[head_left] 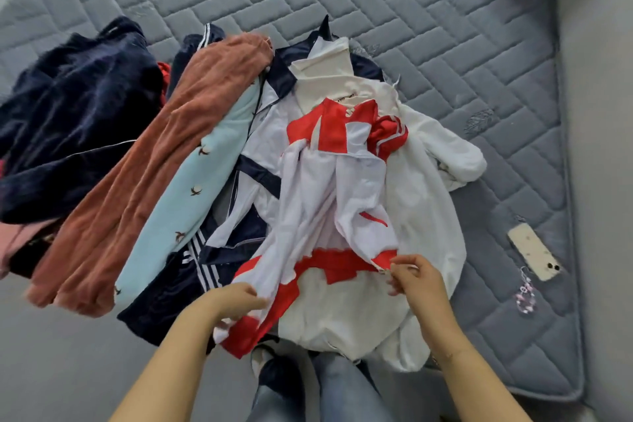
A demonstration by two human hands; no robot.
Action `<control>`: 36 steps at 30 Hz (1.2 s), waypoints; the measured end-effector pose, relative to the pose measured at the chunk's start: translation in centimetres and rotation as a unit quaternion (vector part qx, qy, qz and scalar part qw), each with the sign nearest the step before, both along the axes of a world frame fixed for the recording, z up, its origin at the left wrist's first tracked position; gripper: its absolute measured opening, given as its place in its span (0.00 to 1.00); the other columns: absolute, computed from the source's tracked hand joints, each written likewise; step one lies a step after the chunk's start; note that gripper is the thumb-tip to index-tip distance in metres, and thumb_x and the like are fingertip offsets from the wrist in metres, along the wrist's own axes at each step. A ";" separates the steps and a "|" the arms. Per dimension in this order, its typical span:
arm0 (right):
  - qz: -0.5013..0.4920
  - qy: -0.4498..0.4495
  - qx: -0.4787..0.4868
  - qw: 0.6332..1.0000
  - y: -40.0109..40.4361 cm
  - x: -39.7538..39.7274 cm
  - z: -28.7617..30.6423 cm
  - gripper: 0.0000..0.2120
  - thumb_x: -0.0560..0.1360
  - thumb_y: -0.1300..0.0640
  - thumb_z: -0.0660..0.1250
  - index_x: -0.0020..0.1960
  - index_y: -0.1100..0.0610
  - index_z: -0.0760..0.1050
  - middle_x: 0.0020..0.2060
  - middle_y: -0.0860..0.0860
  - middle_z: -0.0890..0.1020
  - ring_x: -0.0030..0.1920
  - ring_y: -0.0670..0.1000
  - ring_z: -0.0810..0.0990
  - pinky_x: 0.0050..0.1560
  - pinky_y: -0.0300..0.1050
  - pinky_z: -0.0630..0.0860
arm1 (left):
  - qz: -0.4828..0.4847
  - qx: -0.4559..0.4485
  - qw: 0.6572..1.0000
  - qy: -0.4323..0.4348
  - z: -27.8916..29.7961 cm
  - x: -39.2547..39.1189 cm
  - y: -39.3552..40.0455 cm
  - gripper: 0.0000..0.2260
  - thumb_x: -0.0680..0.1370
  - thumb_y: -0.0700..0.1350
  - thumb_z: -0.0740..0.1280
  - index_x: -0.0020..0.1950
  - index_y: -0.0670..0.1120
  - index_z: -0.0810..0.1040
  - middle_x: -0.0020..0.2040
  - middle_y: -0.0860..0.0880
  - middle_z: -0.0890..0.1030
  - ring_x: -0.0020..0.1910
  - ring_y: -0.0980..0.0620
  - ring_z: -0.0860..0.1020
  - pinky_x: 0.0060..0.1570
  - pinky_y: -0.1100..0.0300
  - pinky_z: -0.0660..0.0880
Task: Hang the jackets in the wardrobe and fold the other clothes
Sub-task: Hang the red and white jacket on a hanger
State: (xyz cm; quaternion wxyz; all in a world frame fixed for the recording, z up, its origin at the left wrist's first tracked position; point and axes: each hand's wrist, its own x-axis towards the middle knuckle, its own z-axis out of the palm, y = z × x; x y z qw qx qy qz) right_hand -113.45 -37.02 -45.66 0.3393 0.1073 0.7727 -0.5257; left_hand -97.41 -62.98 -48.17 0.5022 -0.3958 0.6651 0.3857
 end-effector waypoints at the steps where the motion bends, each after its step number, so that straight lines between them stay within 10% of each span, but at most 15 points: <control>1: 0.028 0.000 0.019 0.999 -0.3 -0.1 -0.5 0.02 0.78 0.60 0.66 0.46 0.56 0.76 0.38 0.53 0.81 0.35 0.47 0.79 0.34 0.36 0.76 | 0.001 -0.031 0.999 0.040 -0.5 -0.6 0.1 0.20 0.79 0.54 0.62 0.68 0.48 0.71 0.66 0.48 0.75 0.62 0.48 0.75 0.54 0.58 0.71; 8: 0.148 -0.011 0.045 0.988 -5.1 -2.6 -7.1 0.04 0.78 0.58 0.64 0.49 0.54 0.78 0.42 0.51 0.83 0.41 0.48 0.82 0.44 0.40 0.79 | 0.241 -0.133 0.933 0.230 -7.6 -8.8 -1.0 0.17 0.77 0.46 0.66 0.65 0.47 0.73 0.58 0.49 0.77 0.48 0.55 0.76 0.42 0.62 0.69; 16: 0.217 0.048 0.032 0.975 -11.4 -9.7 -16.2 0.09 0.81 0.56 0.60 0.58 0.51 0.76 0.54 0.46 0.78 0.50 0.38 0.75 0.42 0.25 0.69 | 0.335 -0.198 0.864 0.321 -17.4 -18.8 -3.6 0.37 0.74 0.46 0.72 0.77 0.47 0.54 0.73 0.47 0.63 0.69 0.49 0.66 0.59 0.61 0.64; 20: 0.215 0.064 -0.001 0.974 -12.8 -12.4 -17.0 0.09 0.81 0.55 0.60 0.57 0.47 0.76 0.53 0.42 0.78 0.49 0.32 0.75 0.42 0.21 0.68 | 0.377 -0.144 0.848 0.342 -19.1 -21.2 -3.9 0.28 0.78 0.48 0.69 0.74 0.46 0.62 0.61 0.53 0.69 0.58 0.55 0.70 0.57 0.58 0.68; 24: 0.251 0.112 -0.001 0.961 -13.6 -13.6 -15.9 0.11 0.80 0.59 0.61 0.59 0.48 0.75 0.53 0.37 0.74 0.57 0.40 0.74 0.55 0.32 0.72 | 0.438 -0.096 0.814 0.370 -16.0 -20.7 -4.5 0.11 0.81 0.50 0.64 0.46 0.43 0.77 0.38 0.47 0.76 0.38 0.52 0.73 0.38 0.61 0.70; 31: 0.296 0.292 -0.008 0.909 -17.4 -11.8 -12.3 0.26 0.73 0.67 0.67 0.69 0.55 0.70 0.73 0.50 0.64 0.73 0.50 0.61 0.71 0.29 0.52 | 0.479 -0.080 0.783 0.390 -6.2 -13.5 -4.9 0.15 0.78 0.61 0.63 0.52 0.54 0.84 0.48 0.50 0.86 0.48 0.50 0.84 0.46 0.57 0.78; 36: 0.425 0.387 -0.005 0.818 -19.8 -8.1 -7.8 0.42 0.73 0.61 0.70 0.78 0.48 0.48 0.78 0.47 0.49 0.79 0.53 0.48 0.77 0.54 0.51 | 0.494 -0.064 0.761 0.416 1.6 -6.4 -4.1 0.14 0.78 0.59 0.63 0.57 0.56 0.82 0.56 0.52 0.84 0.58 0.51 0.81 0.62 0.50 0.74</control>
